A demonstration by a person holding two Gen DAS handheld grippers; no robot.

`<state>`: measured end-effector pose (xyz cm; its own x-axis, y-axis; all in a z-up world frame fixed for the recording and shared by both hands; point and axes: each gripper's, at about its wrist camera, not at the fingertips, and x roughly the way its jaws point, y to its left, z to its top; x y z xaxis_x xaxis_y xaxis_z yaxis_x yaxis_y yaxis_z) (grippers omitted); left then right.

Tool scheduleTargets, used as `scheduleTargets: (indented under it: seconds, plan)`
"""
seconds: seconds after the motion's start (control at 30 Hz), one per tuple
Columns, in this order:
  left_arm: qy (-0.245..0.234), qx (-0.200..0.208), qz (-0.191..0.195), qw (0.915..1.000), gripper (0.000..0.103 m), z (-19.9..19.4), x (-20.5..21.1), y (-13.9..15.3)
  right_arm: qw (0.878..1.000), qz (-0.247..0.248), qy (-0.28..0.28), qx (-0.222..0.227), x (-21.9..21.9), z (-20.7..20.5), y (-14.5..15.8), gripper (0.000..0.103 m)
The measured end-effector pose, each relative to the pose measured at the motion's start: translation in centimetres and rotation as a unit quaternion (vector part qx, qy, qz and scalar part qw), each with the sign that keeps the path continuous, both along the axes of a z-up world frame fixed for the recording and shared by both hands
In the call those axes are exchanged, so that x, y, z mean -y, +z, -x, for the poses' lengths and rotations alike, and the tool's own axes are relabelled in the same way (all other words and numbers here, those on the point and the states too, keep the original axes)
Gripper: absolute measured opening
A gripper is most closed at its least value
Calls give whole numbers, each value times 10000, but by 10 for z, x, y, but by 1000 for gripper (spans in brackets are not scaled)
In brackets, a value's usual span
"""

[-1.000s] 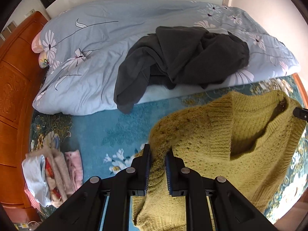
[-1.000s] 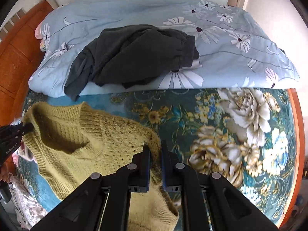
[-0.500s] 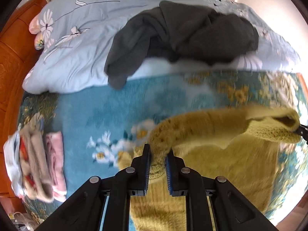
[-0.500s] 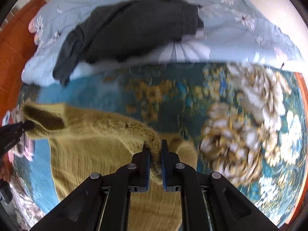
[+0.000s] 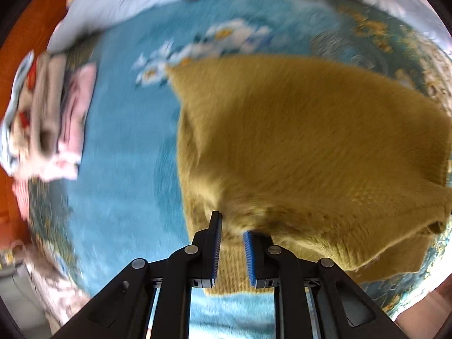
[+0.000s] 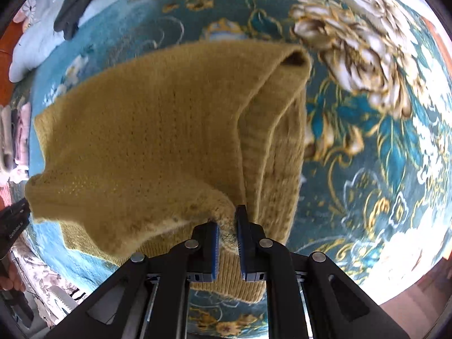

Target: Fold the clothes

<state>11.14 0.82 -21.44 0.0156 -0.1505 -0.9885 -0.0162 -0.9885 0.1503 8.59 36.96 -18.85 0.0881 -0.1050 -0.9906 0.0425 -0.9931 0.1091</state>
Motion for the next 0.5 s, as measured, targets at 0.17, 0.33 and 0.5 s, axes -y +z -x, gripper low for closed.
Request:
scheduleTargets:
  seconds: [0.17, 0.33, 0.5]
  plan:
    - [739, 319, -200, 9966, 19, -22, 26, -8, 9999, 57, 90, 47, -1, -15, 4, 25]
    - [2017, 318, -1145, 9722, 31, -47, 58, -9, 9987, 285, -333, 270, -25, -39, 7, 28]
    - [3361, 175, -2265, 9140, 59, -58, 81, -23, 9782, 1282, -1520, 591, -54, -58, 0, 54]
